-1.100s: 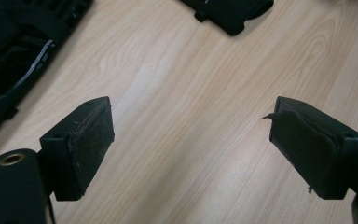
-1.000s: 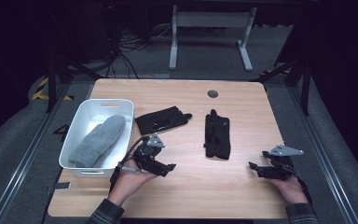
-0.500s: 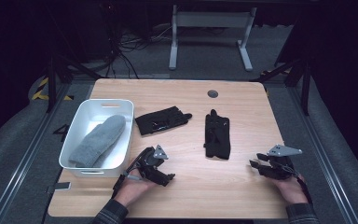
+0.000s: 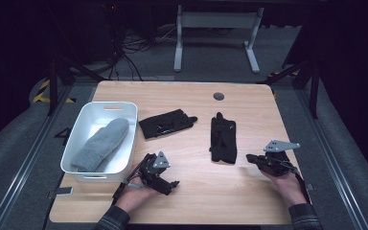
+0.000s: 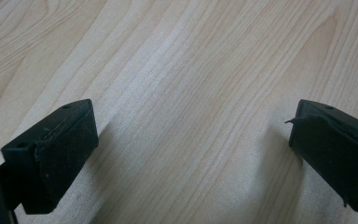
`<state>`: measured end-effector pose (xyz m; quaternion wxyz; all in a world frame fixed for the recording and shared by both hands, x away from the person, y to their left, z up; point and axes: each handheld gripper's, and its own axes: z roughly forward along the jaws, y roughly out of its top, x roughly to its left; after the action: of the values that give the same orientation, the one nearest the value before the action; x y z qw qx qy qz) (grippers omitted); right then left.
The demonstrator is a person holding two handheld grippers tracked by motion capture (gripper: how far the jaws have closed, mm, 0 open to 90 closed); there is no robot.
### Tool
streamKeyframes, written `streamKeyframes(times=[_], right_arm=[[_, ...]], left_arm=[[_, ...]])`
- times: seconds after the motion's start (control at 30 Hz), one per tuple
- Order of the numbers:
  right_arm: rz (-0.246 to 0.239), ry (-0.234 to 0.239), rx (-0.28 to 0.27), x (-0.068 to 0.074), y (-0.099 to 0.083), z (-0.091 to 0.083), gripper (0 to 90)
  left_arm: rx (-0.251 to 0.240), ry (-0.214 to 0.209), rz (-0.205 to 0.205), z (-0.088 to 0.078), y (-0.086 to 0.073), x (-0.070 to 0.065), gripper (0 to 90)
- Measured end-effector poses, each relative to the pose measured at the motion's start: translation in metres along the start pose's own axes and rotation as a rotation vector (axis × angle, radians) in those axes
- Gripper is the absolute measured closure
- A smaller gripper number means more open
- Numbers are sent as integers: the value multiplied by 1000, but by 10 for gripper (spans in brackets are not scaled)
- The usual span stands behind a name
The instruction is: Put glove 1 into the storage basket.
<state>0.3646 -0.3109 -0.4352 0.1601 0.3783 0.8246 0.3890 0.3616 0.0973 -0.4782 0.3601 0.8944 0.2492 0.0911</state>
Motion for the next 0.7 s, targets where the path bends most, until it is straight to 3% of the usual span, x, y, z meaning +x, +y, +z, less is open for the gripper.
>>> streamKeyframes(times=[0.33,0.7], right_arm=[[-20,45,-2,1,23,18,897],[-37,56,30,2,35,48,897]], left_arm=[[-1,-4,2,0,0,0,18],[1,-11,1,0,0,1,14]])
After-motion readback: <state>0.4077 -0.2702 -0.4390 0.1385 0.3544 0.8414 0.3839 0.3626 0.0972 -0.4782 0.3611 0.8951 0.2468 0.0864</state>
